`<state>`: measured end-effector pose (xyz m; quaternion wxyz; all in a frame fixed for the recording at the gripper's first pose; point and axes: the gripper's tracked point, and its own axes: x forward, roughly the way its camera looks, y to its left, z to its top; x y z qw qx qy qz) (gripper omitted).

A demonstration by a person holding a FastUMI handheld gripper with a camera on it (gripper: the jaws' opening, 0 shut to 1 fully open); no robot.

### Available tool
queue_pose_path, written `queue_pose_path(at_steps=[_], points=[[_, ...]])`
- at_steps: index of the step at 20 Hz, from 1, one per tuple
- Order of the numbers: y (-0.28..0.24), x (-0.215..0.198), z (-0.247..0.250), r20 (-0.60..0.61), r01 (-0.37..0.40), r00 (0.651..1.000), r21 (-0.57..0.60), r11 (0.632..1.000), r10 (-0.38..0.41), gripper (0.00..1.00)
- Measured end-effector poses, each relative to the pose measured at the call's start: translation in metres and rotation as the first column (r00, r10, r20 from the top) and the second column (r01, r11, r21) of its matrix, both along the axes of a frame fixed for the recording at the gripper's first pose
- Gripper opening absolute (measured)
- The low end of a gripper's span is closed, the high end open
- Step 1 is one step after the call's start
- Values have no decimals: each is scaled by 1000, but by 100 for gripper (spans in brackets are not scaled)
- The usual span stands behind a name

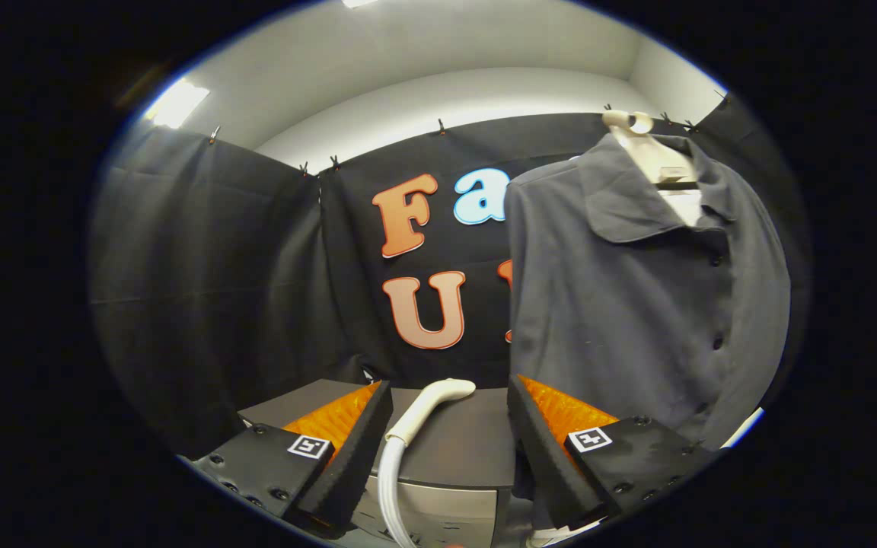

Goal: Iron the clothes twice with a garment steamer, once on the left side and once on the right side.

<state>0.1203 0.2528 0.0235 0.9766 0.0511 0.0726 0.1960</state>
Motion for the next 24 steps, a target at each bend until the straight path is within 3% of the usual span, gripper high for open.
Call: queue_pose_path(at_steps=[6,11,16,24], points=[[71,71,-43,-94,-17,996,-117,993,6,98],[99,115,-93,-169,7,985,-214,977,-44,98],[110,132,-137,-255,11,963,-277,961,-85,92],[115,150,-187,-396,-9,912,-284,959,-109,89]])
